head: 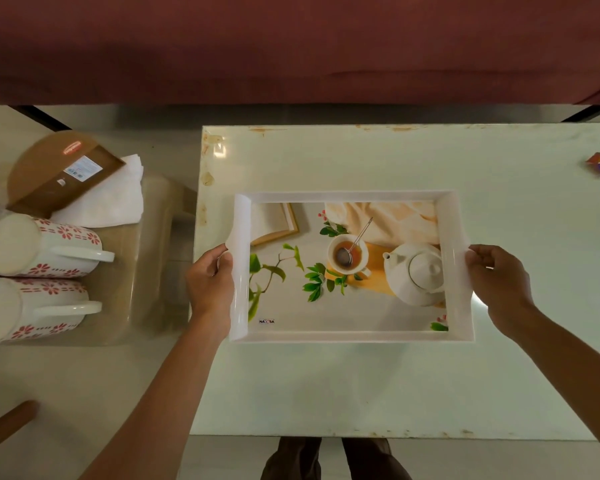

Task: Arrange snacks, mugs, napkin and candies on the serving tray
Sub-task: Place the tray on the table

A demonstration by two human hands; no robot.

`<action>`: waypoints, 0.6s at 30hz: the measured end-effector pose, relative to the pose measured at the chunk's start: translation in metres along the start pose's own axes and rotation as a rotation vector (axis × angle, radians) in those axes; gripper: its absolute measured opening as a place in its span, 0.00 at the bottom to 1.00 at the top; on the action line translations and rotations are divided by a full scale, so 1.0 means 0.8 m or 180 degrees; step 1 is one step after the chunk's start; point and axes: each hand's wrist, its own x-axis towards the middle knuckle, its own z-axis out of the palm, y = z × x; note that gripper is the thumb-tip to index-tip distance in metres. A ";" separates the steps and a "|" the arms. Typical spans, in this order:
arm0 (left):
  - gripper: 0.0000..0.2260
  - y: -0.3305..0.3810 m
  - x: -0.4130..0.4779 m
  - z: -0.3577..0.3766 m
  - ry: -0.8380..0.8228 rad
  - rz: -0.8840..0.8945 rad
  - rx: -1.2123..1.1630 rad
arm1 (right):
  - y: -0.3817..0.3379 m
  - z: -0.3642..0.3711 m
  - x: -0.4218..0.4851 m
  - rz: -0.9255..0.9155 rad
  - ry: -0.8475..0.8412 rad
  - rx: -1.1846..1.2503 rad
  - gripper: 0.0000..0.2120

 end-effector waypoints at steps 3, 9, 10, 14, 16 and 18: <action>0.11 -0.002 0.000 0.000 -0.0041 -0.0035 0.0019 | 0.001 0.001 -0.001 -0.0015 -0.0003 0.0010 0.11; 0.12 -0.003 -0.005 -0.003 -0.0119 0.0033 0.0105 | -0.001 0.000 -0.002 -0.0046 -0.0016 -0.0034 0.12; 0.13 -0.002 -0.006 -0.005 -0.0123 0.0065 0.0124 | -0.001 0.000 -0.003 -0.0055 -0.0028 -0.0035 0.12; 0.14 0.000 -0.008 -0.009 -0.0150 0.0012 0.0034 | -0.005 -0.003 -0.009 -0.0159 -0.0024 -0.0082 0.14; 0.15 0.000 -0.012 -0.011 -0.0129 0.0093 0.0075 | -0.004 -0.004 -0.012 -0.0337 0.0062 -0.0196 0.16; 0.15 -0.001 -0.020 -0.016 -0.0093 0.0190 0.0102 | 0.001 -0.006 -0.020 -0.0624 0.0155 -0.0428 0.18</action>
